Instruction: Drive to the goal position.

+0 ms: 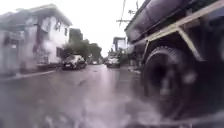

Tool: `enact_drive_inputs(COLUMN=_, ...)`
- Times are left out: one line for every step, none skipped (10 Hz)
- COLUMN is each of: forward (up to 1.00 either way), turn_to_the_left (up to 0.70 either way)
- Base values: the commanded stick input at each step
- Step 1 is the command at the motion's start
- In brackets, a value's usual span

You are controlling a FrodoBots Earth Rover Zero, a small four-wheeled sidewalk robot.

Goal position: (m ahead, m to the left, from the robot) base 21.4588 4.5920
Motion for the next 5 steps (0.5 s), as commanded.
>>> enact_drive_inputs(forward=1.00, turn_to_the_left=0.00)
enact_drive_inputs(forward=1.00, turn_to_the_left=0.00)
enact_drive_inputs(forward=1.00, turn_to_the_left=0.00)
enact_drive_inputs(forward=1.00, turn_to_the_left=0.00)
enact_drive_inputs(forward=1.00, turn_to_the_left=0.00)
